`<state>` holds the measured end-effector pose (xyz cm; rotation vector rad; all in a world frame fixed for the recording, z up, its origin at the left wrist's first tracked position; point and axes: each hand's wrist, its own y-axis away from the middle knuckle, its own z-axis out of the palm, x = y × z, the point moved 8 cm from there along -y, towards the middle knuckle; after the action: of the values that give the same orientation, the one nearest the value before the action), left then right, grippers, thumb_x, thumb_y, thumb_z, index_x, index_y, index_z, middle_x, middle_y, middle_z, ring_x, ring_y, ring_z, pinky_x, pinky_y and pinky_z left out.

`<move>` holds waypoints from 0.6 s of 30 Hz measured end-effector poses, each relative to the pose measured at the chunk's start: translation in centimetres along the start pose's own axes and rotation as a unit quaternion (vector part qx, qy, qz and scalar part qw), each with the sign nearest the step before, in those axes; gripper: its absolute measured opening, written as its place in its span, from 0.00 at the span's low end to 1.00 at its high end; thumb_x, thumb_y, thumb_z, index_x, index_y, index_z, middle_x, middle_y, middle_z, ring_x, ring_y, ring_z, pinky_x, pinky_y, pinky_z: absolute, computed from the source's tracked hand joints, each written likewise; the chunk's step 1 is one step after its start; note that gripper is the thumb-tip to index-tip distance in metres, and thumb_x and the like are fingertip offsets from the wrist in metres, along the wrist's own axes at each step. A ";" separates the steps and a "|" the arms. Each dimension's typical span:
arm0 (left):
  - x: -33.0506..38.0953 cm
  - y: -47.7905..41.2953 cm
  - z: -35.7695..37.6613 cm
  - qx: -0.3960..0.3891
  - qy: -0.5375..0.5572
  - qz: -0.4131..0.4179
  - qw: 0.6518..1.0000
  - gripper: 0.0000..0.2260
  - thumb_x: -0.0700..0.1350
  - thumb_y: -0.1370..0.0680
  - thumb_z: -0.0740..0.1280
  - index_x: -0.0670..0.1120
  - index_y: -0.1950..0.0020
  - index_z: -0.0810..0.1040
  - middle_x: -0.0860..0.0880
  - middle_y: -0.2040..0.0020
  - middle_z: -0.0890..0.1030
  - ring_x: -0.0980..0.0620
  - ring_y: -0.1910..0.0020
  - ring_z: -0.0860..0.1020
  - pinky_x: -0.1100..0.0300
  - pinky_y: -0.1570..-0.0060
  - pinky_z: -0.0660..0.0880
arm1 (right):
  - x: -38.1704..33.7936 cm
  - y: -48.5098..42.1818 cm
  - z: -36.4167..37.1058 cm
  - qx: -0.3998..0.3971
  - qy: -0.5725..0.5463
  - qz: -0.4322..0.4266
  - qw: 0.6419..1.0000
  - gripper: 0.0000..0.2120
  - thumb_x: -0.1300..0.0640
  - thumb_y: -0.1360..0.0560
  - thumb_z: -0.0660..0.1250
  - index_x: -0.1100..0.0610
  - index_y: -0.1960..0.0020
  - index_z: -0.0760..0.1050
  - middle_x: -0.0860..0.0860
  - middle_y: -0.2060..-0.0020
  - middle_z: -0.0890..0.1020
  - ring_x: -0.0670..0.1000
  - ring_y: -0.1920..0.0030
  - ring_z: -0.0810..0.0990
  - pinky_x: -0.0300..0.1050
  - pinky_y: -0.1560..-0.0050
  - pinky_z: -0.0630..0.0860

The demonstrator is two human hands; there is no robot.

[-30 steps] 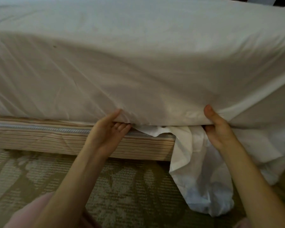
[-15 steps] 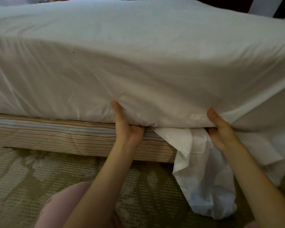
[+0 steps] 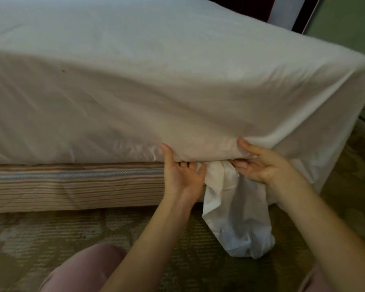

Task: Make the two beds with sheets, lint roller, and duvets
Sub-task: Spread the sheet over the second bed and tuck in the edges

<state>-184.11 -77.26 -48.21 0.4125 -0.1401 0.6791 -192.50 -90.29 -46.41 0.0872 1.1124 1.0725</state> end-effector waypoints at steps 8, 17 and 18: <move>-4.2 -0.4 0.3 -0.068 -0.057 -0.134 0.987 0.09 0.50 0.23 0.64 0.49 0.45 0.79 0.52 0.42 0.81 0.53 0.37 0.75 0.51 0.28 0.59 | 1.6 3.5 -2.2 0.216 0.363 -0.094 0.902 0.05 0.59 0.27 0.71 0.58 0.53 0.80 0.52 0.64 0.82 0.50 0.66 0.80 0.40 0.66 0.76; -6.1 -2.0 2.2 -0.108 -0.026 -0.144 0.983 0.32 0.51 0.32 0.70 0.50 0.29 0.69 0.50 0.32 0.74 0.50 0.32 0.69 0.44 0.28 0.56 | 9.7 3.4 -6.1 0.277 0.373 0.065 0.883 0.03 0.60 0.23 0.65 0.59 0.53 0.76 0.56 0.51 0.81 0.52 0.57 0.80 0.43 0.60 0.74; -6.1 -2.2 2.2 -0.101 -0.031 -0.140 0.984 0.32 0.52 0.32 0.71 0.51 0.28 0.68 0.50 0.31 0.73 0.50 0.31 0.68 0.44 0.28 0.57 | 9.4 3.4 -6.4 0.289 0.363 0.066 0.883 0.03 0.61 0.23 0.65 0.59 0.51 0.76 0.56 0.51 0.81 0.52 0.54 0.80 0.44 0.57 0.74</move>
<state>-187.40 -83.20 -48.51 0.2509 -0.2039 0.3703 -199.34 -84.36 -54.08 0.2490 2.1214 0.8675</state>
